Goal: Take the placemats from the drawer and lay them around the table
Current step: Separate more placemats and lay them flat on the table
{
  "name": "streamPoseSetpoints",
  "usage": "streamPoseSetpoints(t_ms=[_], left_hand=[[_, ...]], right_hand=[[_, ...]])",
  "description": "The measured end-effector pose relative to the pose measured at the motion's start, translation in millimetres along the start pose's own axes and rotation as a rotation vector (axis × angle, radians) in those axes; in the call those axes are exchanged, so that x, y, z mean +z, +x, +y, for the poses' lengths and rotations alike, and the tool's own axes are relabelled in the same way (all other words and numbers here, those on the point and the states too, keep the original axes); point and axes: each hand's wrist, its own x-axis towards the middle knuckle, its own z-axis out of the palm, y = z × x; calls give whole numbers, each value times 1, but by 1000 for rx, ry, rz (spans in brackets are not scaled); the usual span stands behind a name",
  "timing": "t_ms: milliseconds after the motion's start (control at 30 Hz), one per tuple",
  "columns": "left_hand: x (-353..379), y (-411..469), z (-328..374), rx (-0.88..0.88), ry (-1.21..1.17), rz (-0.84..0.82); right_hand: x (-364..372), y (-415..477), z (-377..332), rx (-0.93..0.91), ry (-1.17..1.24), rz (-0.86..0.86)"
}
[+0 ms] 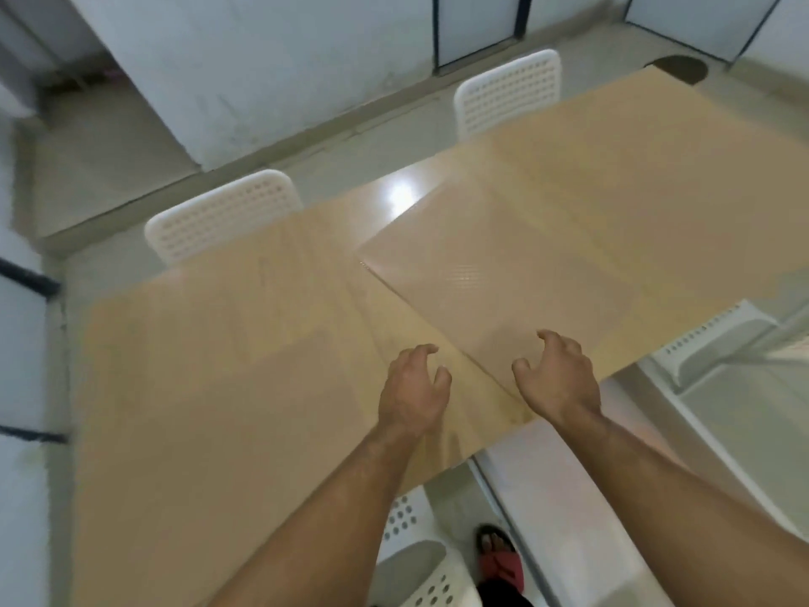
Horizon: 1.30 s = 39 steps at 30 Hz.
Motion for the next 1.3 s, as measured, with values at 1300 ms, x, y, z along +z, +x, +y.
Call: streamPoseSetpoints(t_ms=[1300], left_hand=[[103, 15, 92, 153, 556, -316]], right_hand=[[-4, 48, 71, 227, 304, 43]])
